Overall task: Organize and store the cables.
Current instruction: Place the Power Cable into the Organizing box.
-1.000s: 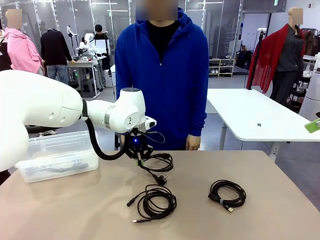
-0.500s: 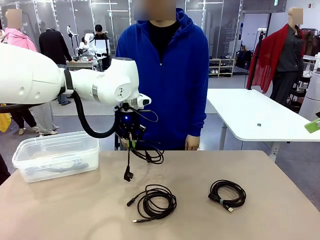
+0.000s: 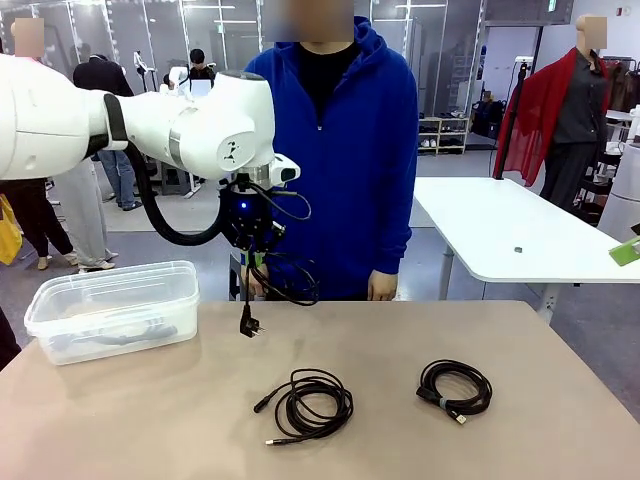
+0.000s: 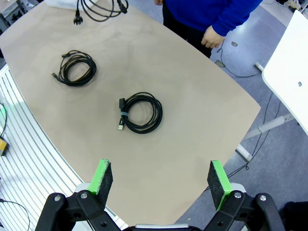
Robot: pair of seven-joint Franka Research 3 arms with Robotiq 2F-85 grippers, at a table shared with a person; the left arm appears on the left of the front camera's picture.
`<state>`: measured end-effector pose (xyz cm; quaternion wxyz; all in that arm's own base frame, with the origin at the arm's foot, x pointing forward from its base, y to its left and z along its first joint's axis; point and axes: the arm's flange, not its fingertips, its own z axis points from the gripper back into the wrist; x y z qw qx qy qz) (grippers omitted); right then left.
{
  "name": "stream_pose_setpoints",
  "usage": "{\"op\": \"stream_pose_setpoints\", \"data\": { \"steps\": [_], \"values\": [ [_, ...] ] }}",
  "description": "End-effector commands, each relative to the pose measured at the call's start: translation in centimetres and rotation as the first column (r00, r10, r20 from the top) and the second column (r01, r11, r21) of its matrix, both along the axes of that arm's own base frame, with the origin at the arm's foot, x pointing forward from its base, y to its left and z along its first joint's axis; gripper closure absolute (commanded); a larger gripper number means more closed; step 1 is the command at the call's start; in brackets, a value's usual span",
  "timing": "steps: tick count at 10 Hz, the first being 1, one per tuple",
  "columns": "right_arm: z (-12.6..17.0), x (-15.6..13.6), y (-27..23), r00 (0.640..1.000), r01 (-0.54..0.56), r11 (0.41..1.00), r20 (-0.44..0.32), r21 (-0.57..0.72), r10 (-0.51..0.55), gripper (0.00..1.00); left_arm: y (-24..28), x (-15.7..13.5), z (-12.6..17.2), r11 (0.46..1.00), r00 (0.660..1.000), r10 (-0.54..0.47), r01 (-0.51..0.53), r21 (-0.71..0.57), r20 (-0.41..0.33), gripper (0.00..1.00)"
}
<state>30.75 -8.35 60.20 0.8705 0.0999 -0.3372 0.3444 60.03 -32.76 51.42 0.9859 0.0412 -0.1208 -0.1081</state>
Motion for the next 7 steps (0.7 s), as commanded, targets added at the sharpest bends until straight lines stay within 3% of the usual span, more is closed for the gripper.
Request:
{"op": "stream_pose_setpoints", "data": {
  "steps": [1,2,3,7],
  "values": [
    [-0.1,0.0,-0.1,1.000,-0.008,1.000,0.002,0.003,0.008,0.00,0.9,-1.7,0.3,0.999,0.999,-0.038,0.038,0.002,0.036,1.00],
    [-0.1,0.0,-0.1,1.000,-0.008,1.000,0.002,0.003,0.008,0.00,0.6,-1.8,0.4,0.997,0.997,-0.077,0.078,-0.008,0.018,1.00],
    [-0.1,0.0,-0.1,1.000,-0.008,1.000,0.002,0.003,0.008,0.00,-0.1,-0.6,0.8,1.000,1.000,-0.010,0.010,0.003,0.013,1.00],
    [-0.1,0.0,-0.1,1.000,-0.008,1.000,0.002,0.003,0.008,0.00,-0.1,-0.6,0.8,1.000,1.000,-0.010,0.010,0.003,0.013,1.00]
  ]
}}
